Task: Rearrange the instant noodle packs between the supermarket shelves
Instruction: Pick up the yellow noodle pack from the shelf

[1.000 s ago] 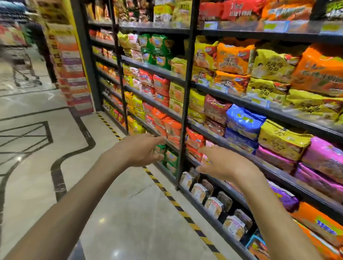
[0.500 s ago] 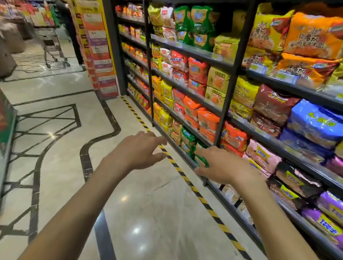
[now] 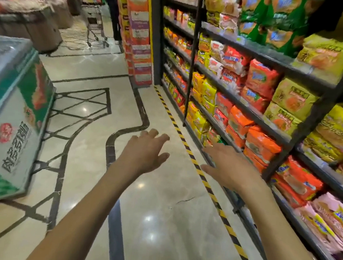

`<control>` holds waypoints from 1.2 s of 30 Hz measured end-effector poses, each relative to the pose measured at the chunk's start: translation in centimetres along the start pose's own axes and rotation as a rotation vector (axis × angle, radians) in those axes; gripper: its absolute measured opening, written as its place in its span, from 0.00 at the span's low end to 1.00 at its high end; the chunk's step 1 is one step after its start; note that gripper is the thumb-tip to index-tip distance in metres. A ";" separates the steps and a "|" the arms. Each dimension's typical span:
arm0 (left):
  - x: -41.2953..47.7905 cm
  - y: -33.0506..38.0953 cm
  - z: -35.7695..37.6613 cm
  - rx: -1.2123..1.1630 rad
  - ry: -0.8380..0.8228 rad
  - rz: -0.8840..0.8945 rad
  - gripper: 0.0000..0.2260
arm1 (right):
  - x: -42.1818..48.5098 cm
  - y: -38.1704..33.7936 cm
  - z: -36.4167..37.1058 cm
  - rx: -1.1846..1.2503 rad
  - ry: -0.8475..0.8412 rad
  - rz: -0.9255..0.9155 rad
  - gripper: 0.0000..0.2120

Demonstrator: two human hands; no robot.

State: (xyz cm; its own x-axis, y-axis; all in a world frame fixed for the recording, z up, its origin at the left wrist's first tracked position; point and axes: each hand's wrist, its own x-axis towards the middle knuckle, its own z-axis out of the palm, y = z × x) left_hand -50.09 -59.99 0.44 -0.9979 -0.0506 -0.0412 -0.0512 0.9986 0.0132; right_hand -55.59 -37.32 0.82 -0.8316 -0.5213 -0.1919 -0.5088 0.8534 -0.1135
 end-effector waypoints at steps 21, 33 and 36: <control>37.1 -29.6 -5.3 0.069 0.154 -0.069 0.22 | 46.2 -9.7 -12.6 -0.116 0.138 0.015 0.27; 65.4 -34.2 -9.1 0.025 0.254 0.117 0.25 | 69.5 -2.7 -21.6 -0.108 0.234 0.182 0.30; 73.1 -34.7 -10.0 0.003 0.301 0.143 0.28 | 75.5 0.1 -23.8 -0.114 0.248 0.205 0.30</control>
State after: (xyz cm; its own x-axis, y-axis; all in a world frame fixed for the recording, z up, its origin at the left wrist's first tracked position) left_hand -121.66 -98.51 6.94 -0.9621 0.0881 0.2582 0.0897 0.9960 -0.0053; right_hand -123.78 -76.65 9.55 -0.9410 -0.3356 0.0446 -0.3352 0.9420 0.0149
